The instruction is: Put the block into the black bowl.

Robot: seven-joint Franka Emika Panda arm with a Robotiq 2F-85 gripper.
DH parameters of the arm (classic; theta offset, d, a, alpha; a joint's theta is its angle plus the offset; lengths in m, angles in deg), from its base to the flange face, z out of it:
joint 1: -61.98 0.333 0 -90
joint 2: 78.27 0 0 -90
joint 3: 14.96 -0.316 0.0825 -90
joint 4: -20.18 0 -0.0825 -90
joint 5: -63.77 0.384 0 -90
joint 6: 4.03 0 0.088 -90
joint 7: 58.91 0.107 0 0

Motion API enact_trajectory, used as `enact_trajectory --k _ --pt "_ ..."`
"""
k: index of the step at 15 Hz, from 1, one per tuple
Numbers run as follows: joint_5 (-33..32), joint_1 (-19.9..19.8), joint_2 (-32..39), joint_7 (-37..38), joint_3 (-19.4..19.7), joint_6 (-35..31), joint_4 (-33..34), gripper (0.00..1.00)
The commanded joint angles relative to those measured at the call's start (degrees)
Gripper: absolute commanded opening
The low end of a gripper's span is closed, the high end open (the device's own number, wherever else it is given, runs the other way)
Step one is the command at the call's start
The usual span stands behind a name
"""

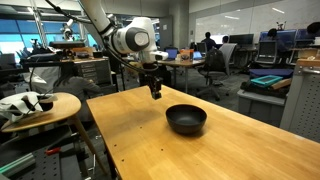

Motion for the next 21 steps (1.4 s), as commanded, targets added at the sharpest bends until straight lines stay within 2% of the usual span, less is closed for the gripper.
enact_trajectory --k 1,10,17,21 --pt "-2.3 -0.3 -3.5 1.6 2.4 1.6 -0.7 0.21" --pt "-6.1 -2.8 -1.8 6.5 8.6 1.8 1.0 0.21" --pt "-1.6 -6.2 3.6 4.3 7.8 1.8 3.8 0.21" --pt "3.9 -8.3 7.6 2.4 6.3 1.4 6.1 0.21"
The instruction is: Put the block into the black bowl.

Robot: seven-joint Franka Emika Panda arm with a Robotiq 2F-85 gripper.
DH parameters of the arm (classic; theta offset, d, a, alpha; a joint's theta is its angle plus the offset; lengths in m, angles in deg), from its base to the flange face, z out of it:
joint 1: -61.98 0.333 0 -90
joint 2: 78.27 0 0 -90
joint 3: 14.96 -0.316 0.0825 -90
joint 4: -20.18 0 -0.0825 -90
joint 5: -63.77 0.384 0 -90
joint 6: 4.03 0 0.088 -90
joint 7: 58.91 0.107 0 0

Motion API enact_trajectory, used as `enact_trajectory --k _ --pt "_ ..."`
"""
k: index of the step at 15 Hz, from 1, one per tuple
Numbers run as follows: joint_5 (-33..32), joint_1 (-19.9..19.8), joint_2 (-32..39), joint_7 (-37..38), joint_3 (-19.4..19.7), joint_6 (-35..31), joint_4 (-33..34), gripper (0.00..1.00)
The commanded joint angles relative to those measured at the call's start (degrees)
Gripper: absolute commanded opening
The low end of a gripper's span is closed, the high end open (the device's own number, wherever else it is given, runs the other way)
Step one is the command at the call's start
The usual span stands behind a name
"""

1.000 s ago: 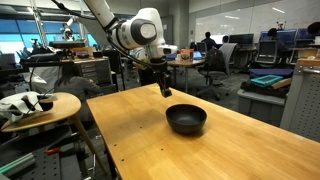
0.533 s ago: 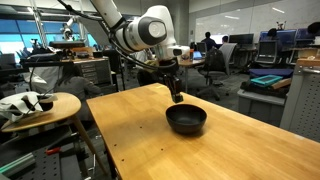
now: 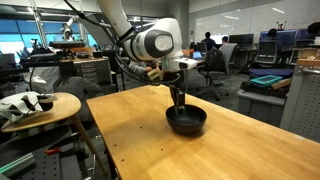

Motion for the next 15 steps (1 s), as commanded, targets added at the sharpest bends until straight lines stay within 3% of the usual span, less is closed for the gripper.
enact_trajectory --k 1,4,5,6,8,10,11,15 --pt "4.9 -2.5 3.8 -2.4 -1.9 0.6 4.1 0.21" --pt "6.0 -2.5 5.3 -2.1 -1.2 0.7 5.5 0.21" --pt "5.9 -2.3 5.5 -1.9 -0.9 0.8 5.7 0.33" --pt "5.9 -2.4 5.4 -1.9 -0.7 0.8 5.7 0.71" --pt "6.0 -2.6 5.0 -1.8 -0.5 0.6 5.5 0.79" --pt "5.9 -2.8 4.3 -1.7 -0.2 0.5 5.1 0.95" --pt "5.8 -2.8 3.9 -1.7 0.0 0.5 4.9 0.99" --pt "5.8 -3.2 1.6 -2.8 -0.2 0.5 3.7 1.00"
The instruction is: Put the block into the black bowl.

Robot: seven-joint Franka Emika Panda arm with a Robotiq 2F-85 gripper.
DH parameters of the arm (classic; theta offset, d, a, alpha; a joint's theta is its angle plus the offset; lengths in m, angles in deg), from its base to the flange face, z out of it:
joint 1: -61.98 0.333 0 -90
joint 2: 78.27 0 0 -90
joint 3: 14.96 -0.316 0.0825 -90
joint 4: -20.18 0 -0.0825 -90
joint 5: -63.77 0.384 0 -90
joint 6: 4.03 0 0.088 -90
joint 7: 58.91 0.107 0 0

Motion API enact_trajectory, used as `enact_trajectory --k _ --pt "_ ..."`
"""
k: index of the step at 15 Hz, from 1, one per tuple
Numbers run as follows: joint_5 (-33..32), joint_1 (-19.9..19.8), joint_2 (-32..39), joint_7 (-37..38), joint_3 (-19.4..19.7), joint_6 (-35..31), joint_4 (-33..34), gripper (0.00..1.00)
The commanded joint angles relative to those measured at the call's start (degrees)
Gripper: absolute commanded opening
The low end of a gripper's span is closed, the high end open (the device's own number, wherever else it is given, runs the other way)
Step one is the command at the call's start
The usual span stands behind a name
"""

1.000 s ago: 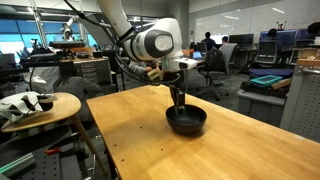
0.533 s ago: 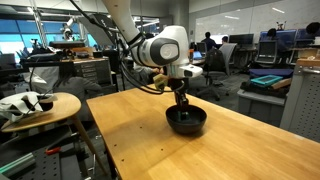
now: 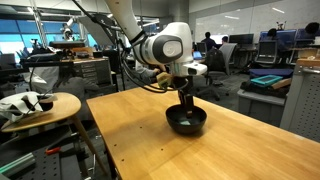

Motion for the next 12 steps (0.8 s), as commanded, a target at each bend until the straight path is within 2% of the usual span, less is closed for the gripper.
enact_trajectory --k 1,7,12 --pt "1.2 -0.8 -3.5 -3.0 -0.8 0.7 -1.0 1.00" --pt "-0.5 -0.7 -8.3 -10.7 -2.8 4.6 -1.9 1.00" --pt "-0.2 -1.1 -12.3 -16.5 -5.4 10.6 -2.4 1.00"
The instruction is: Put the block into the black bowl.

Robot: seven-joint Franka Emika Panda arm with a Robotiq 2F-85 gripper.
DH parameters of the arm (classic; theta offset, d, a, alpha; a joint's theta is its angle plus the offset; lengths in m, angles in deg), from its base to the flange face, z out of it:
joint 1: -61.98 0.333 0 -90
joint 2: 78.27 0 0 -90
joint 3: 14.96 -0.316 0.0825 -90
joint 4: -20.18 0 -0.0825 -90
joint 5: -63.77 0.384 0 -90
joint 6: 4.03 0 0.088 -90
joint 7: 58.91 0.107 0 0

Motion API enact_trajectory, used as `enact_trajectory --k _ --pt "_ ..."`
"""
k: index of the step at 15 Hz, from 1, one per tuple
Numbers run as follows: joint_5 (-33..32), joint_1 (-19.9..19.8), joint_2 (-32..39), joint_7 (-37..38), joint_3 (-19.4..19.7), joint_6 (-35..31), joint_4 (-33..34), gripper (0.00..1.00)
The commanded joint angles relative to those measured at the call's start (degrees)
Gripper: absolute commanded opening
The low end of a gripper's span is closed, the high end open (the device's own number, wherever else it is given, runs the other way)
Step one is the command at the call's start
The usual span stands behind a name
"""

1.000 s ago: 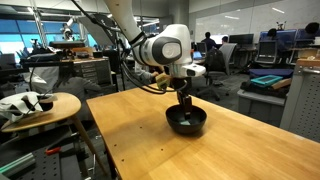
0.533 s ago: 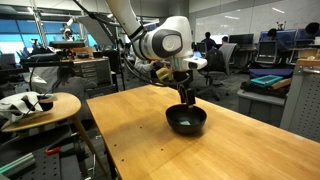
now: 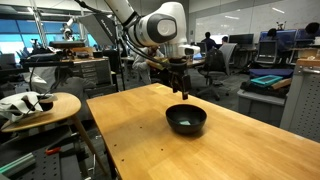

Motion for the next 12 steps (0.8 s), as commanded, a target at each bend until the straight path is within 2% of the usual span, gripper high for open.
enact_trajectory --k 1,6,7,12 --pt "-0.2 -0.9 -5.1 -4.6 -2.3 5.2 -1.7 1.00" --pt "0.2 -1.3 -10.8 -9.6 -4.3 12.0 -2.6 1.00" --pt "-0.3 -1.0 -6.6 -6.6 -3.8 9.7 -0.3 1.00" --pt "-0.3 -1.0 -6.4 -6.7 -4.0 10.1 -0.5 1.00"
